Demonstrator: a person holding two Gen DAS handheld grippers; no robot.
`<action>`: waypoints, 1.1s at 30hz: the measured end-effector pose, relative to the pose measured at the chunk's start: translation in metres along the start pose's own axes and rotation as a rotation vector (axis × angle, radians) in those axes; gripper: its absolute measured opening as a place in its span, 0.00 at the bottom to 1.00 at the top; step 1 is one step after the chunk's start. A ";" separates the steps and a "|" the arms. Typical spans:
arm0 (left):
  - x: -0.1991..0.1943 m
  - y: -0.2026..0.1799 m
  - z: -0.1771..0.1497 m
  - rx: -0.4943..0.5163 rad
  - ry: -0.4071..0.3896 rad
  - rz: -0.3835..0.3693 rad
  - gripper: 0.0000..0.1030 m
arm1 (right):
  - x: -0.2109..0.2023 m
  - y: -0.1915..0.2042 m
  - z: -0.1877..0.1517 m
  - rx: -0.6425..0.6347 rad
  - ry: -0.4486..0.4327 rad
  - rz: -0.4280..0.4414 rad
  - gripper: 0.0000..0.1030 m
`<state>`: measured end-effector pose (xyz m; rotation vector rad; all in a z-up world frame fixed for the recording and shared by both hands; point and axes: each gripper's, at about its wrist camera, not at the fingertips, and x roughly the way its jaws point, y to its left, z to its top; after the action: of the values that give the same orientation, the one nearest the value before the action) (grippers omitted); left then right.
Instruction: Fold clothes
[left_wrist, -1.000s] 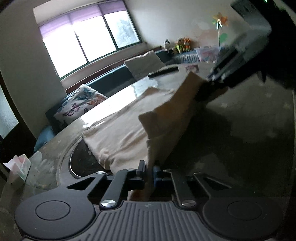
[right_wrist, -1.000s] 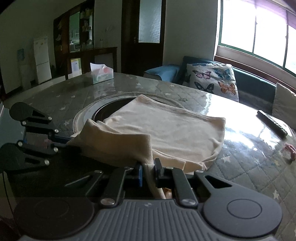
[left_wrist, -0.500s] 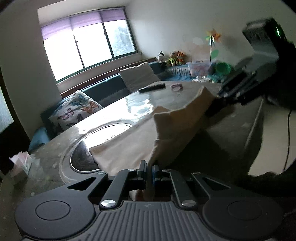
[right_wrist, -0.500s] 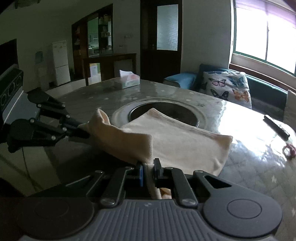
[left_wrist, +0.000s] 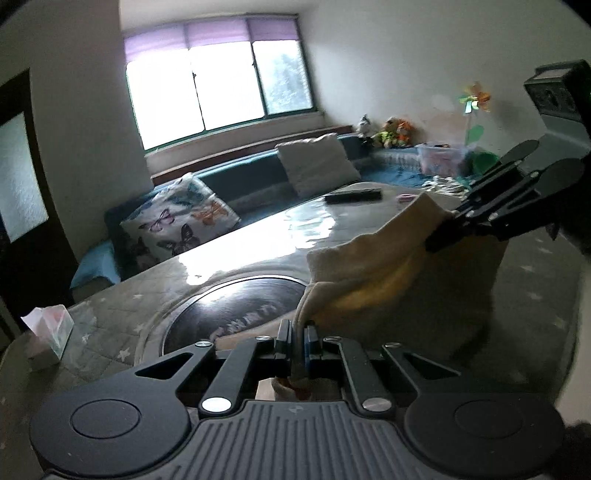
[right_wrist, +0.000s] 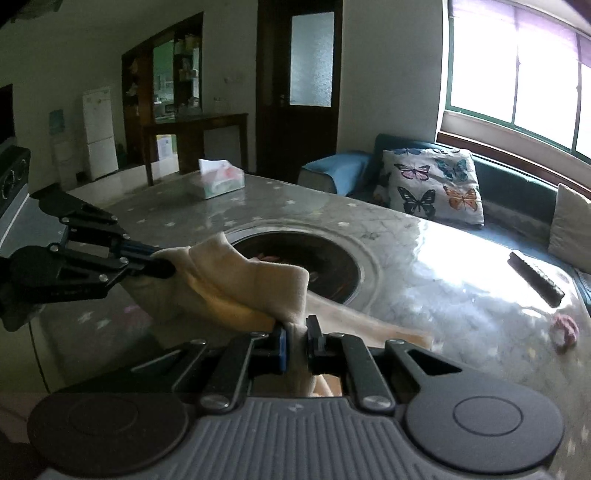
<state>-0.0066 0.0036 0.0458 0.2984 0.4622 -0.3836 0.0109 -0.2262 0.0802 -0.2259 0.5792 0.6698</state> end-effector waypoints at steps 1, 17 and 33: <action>0.012 0.005 0.003 -0.006 0.014 0.010 0.06 | 0.010 -0.007 0.006 0.007 0.009 -0.003 0.09; 0.128 0.047 -0.016 -0.093 0.201 0.152 0.12 | 0.148 -0.069 -0.009 0.204 0.137 -0.104 0.26; 0.097 0.014 0.006 -0.112 0.156 -0.008 0.14 | 0.116 -0.056 -0.007 0.219 0.093 -0.082 0.34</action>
<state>0.0812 -0.0143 0.0068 0.2183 0.6357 -0.3422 0.1176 -0.2118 0.0091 -0.0755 0.7231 0.5137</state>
